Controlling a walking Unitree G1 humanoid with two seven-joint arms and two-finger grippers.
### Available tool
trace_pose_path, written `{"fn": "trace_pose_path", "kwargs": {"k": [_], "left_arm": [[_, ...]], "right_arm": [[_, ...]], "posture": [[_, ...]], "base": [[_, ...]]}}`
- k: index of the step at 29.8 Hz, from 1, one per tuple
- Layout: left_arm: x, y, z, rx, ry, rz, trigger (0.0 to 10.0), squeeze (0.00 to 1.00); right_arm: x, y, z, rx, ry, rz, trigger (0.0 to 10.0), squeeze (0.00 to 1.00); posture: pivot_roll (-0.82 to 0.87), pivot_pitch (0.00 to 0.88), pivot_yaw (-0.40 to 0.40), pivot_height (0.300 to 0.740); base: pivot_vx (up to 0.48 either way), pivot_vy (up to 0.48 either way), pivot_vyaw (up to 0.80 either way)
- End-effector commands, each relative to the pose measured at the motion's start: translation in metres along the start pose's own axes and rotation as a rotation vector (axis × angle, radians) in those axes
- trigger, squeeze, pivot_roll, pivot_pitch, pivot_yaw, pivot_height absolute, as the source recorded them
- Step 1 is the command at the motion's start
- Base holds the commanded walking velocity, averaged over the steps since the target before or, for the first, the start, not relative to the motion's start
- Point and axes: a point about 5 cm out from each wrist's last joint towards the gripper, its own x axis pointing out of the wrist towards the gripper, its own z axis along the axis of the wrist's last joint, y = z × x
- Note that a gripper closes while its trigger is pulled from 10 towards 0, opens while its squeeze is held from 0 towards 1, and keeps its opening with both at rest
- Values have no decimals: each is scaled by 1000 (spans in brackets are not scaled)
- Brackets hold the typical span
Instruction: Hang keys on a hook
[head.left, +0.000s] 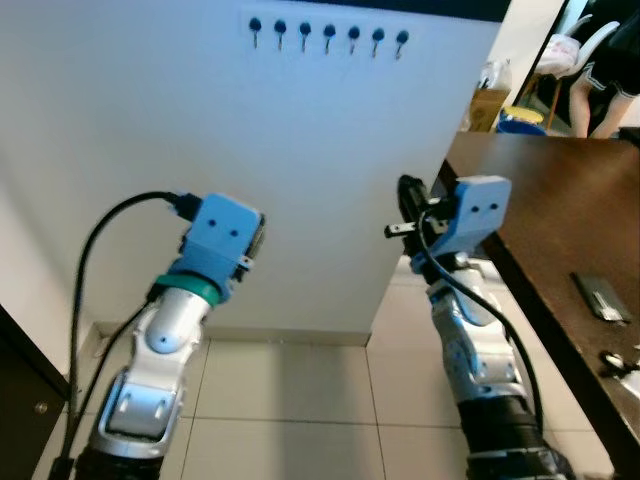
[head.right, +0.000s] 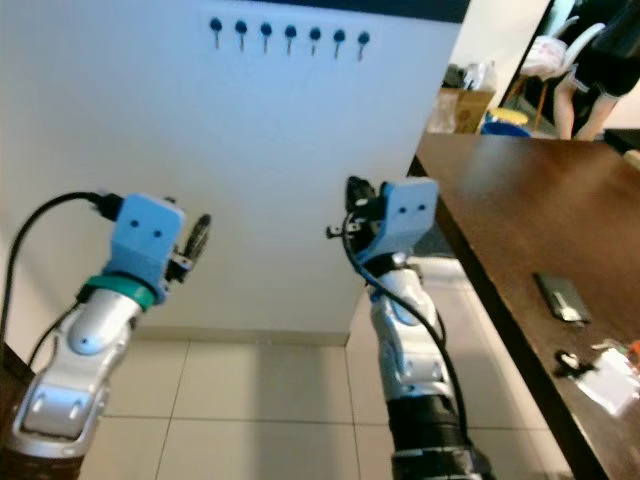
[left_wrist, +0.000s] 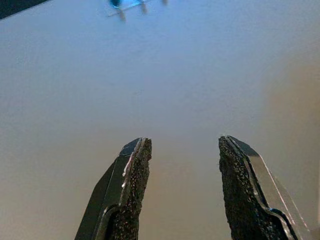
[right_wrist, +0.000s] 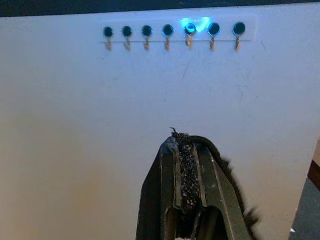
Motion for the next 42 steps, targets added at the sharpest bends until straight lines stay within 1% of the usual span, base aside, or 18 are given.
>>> {"fn": "trace_pose_path", "kwargs": {"k": [1, 7, 9, 12, 16, 20, 26, 27, 28, 33, 35, 37, 41, 42], "left_arm": [[0, -6, 1, -11, -5, -25, 10000, 0], [0, -6, 1, -12, -6, -26, 10000, 0], [0, -6, 1, -13, -7, -26, 10000, 0], [0, -6, 1, -13, -7, -25, 10000, 0], [0, -6, 2, -14, -9, -24, 10000, 0], [0, -6, 2, -14, -8, -25, 10000, 0], [0, -6, 1, -15, -6, -27, 10000, 0], [0, -7, 1, -14, -4, -28, 10000, 0], [-1, -7, 1, -14, -3, -28, 10000, 0], [-1, -7, 1, -21, -6, -33, 10000, 0], [-1, -9, 0, -19, 10, -47, 10000, 0], [-2, -12, -1, -15, 10, -69, 10000, 0], [-2, -15, 2, -12, -9, -92, 10000, 0], [-2, -16, 3, -10, -19, -104, 10000, 0]], "right_arm": [[-2, -4, 1, 2, -10, -10, 10000, 0], [2, -3, 8, 3, -37, -8, 10000, 0], [3, 1, 11, 17, -45, 27, 10000, 0], [3, 4, 12, 17, -48, 47, 10000, 0], [2, 11, 12, 12, -48, 93, 10000, 0], [2, 14, 13, 16, -49, 114, 10000, 0], [1, 22, 19, 17, -67, 185, 10000, 0], [0, 27, 22, 8, -77, 236, 10000, 0], [0, 29, 23, 6, -79, 251, 10000, 0], [2, 31, 27, 13, -91, 269, 10000, 0], [4, 33, 29, 11, -99, 277, 10000, 0], [7, 36, 30, -18, -101, 294, 10000, 0], [10, 38, 29, -37, -96, 305, 10000, 0], [13, 39, 27, -46, -86, 305, 10000, 0]], "posture": [[80, 44, 29, 740], [80, 45, 31, 740], [80, 45, 32, 740], [80, 45, 32, 740], [80, 45, 32, 740], [80, 46, 32, 740], [80, 46, 32, 740], [80, 46, 32, 740], [80, 46, 32, 740], [80, 43, 32, 740], [80, 43, 32, 740], [78, 39, 32, 740], [78, 39, 32, 740], [80, 31, 30, 740]], "base": [[394, 0, 0], [392, 0, 0], [394, 0, 0], [391, 0, 0], [390, 0, 0], [392, 0, 0], [381, 0, 0], [255, 0, 0], [255, 0, 0], [99, 0, 0], [0, 0, 0], [0, 0, 0], [0, 0, 0], [0, 0, 0]]}}
